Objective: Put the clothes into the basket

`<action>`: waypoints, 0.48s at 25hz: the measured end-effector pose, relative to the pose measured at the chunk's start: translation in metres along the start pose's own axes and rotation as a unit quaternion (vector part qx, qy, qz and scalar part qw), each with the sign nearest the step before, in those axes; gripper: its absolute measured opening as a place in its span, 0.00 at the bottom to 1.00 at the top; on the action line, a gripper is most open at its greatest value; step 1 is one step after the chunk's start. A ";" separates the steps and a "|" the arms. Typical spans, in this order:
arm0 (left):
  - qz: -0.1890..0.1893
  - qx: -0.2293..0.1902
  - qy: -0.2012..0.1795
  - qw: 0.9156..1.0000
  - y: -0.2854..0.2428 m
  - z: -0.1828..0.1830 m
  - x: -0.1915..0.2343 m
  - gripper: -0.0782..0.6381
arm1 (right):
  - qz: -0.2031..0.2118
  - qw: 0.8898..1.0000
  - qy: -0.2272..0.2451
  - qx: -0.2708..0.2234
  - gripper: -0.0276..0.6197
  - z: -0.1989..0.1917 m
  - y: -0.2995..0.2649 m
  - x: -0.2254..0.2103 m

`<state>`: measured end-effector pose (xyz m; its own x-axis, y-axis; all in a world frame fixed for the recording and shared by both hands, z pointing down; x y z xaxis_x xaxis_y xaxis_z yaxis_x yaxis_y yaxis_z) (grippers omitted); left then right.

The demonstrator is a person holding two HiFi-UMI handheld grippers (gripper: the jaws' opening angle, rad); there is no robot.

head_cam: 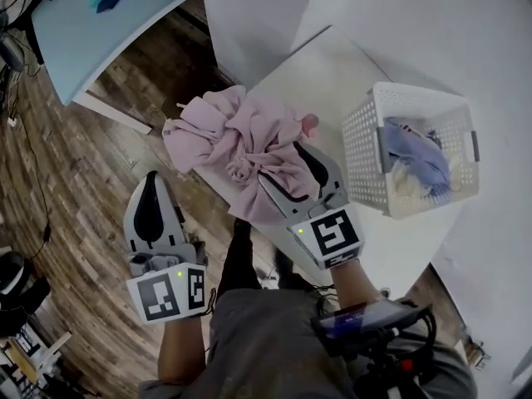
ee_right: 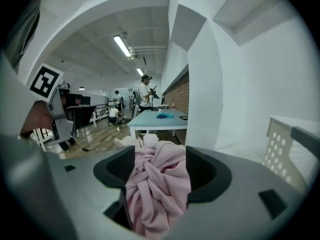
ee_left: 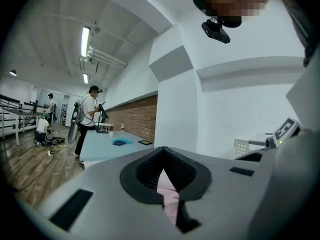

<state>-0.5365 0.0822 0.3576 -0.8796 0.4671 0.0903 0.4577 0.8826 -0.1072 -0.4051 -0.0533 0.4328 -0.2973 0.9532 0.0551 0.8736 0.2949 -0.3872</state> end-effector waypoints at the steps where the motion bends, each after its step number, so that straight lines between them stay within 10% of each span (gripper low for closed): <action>1: -0.003 0.005 0.005 1.000 -0.008 -0.006 0.007 0.12 | -0.011 1.000 0.009 0.008 0.55 -0.005 -0.011 -0.002; 6: -0.020 0.026 0.031 0.999 -0.044 -0.033 0.044 0.12 | -0.049 0.997 -0.036 0.047 0.57 -0.030 -0.058 -0.017; 12: -0.028 0.049 0.043 0.997 -0.070 -0.056 0.042 0.12 | 0.011 0.992 -0.091 0.089 0.64 -0.051 -0.084 -0.021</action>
<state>-0.5989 0.0428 0.4243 -0.8873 0.4233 0.1829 0.3891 0.9002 -0.1955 -0.4526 -0.0949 0.5116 -0.3568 0.9270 -0.1155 0.8033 0.2414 -0.5444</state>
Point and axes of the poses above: the fingertips, and each gripper's own axes: y backward along the fingers, x to its left, z out of its top, the point moved 1 cm from there along y, backward along the fingers, and after that the axes turned 5 degrees about -z, right-handed, at the moved point
